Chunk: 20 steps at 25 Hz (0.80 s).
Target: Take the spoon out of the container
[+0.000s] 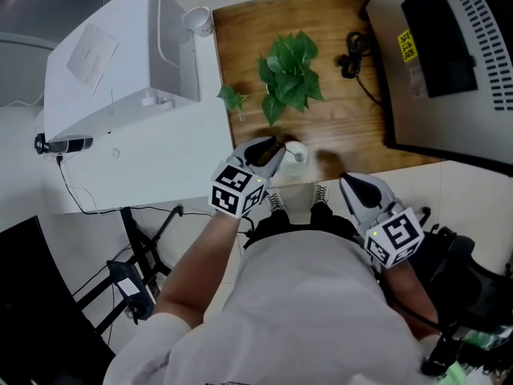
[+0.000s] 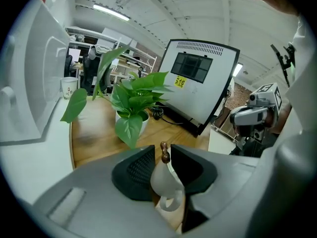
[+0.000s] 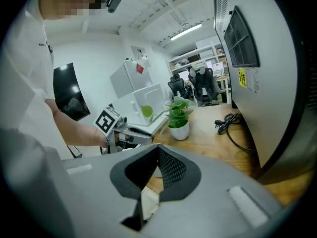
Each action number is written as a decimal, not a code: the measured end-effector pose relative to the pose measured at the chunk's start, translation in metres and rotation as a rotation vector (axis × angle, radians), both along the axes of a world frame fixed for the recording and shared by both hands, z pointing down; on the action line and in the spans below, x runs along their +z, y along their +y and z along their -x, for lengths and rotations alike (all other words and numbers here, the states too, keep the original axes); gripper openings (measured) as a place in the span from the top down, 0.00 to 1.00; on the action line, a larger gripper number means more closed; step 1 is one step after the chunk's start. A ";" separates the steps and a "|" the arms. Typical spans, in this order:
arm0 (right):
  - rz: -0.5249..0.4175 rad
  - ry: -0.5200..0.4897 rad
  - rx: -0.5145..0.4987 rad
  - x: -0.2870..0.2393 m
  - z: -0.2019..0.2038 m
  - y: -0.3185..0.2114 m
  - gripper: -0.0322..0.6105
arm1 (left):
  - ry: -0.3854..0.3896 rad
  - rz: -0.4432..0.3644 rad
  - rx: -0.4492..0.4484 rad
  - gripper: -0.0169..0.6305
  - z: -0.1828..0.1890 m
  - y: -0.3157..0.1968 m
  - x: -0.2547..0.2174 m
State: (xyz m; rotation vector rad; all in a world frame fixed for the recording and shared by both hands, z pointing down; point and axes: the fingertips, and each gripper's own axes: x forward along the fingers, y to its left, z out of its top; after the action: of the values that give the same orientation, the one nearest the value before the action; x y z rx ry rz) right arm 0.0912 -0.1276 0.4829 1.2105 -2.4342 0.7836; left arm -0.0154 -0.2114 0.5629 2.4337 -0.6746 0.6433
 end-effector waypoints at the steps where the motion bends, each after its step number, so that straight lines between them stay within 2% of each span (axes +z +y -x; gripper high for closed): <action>1: -0.001 0.003 0.002 0.000 -0.001 0.000 0.94 | -0.001 0.001 0.001 0.81 -0.001 0.000 0.001; 6: 0.003 0.009 0.017 0.001 -0.008 -0.001 0.94 | -0.007 -0.009 0.012 0.87 -0.004 0.001 0.001; 13: -0.008 0.009 0.018 -0.002 -0.008 0.000 0.94 | -0.012 -0.020 0.014 0.88 -0.005 0.004 -0.001; 20: -0.035 0.011 -0.001 -0.012 0.002 0.003 0.94 | 0.023 -0.086 0.030 0.89 -0.006 0.013 -0.027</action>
State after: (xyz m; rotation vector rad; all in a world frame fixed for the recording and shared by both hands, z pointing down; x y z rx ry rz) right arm 0.0892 -0.1241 0.4713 1.2225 -2.4491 0.7349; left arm -0.0090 -0.1979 0.5355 2.5312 -0.6701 0.6087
